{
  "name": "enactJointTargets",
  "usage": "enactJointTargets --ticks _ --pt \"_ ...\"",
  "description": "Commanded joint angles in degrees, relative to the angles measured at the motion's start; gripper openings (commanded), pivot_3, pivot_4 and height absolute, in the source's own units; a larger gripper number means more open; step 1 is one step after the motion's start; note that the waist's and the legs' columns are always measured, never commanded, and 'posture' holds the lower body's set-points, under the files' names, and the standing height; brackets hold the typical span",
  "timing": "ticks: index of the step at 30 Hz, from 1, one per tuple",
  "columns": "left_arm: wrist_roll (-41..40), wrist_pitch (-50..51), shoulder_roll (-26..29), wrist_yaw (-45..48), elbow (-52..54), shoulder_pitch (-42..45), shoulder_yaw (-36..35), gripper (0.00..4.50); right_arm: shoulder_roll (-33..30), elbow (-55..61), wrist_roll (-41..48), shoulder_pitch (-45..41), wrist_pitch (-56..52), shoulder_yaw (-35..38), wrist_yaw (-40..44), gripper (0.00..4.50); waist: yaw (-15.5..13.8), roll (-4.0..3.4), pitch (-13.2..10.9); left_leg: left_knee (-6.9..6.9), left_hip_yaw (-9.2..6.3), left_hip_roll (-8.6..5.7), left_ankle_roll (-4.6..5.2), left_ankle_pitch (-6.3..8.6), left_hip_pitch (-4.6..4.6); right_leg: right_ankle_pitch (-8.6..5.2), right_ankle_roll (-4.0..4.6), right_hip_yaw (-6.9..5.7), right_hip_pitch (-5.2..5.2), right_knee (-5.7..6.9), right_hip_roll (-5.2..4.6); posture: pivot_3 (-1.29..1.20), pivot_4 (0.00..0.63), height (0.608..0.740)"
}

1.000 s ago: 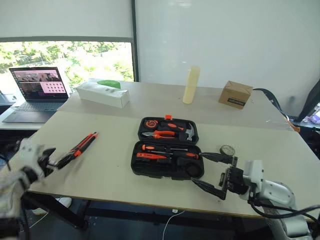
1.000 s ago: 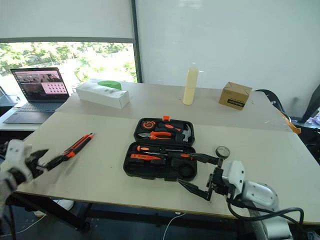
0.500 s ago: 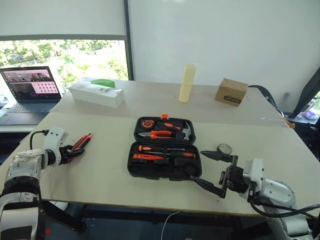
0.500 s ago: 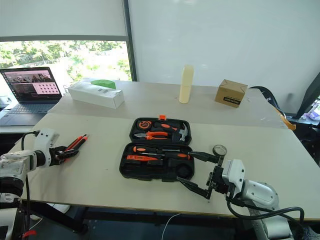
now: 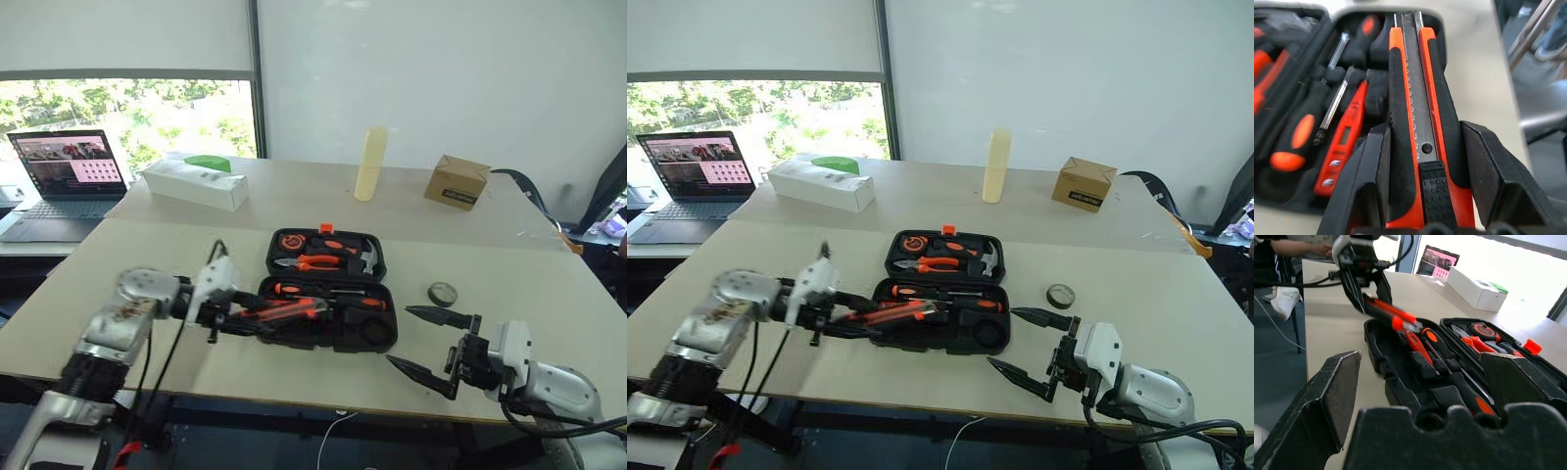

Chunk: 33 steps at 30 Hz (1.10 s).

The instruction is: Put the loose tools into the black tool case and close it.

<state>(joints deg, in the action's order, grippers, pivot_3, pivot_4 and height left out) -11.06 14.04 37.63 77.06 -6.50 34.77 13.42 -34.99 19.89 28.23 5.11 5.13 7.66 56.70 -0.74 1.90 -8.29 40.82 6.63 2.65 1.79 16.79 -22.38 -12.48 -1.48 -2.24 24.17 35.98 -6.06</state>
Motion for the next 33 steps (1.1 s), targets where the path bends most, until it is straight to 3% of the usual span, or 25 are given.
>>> enactJointTargets --ticks 1,11,33 --pt "5.83 -6.52 -1.61 -1.77 -1.42 3.14 4.07 1.73 0.02 3.16 0.73 0.50 -0.32 1.04 -1.20 4.50 -0.04 0.00 0.00 0.01 0.00 -0.03 0.01 0.00 -0.02 0.00 0.00 0.00 0.00 -0.02 0.00 0.00 0.150 0.740" --pt "9.99 -15.10 -4.44 0.61 -11.56 6.75 8.29 1.73 -0.04 4.52 0.56 1.56 -0.67 1.31 -2.75 4.50 0.04 -0.01 0.00 0.01 -0.07 -0.01 0.05 0.02 -0.02 -0.01 -0.01 0.02 -0.01 -0.09 -0.01 0.00 0.150 0.740" --pt "11.09 -10.68 -8.52 3.41 -14.68 9.37 8.98 1.73 0.44 4.10 0.21 1.61 -0.45 0.59 -3.72 4.50 0.05 -0.01 0.00 0.01 -0.07 -0.01 0.14 0.08 -0.04 -0.04 -0.06 0.02 -0.03 -0.15 -0.01 0.00 0.150 0.740"
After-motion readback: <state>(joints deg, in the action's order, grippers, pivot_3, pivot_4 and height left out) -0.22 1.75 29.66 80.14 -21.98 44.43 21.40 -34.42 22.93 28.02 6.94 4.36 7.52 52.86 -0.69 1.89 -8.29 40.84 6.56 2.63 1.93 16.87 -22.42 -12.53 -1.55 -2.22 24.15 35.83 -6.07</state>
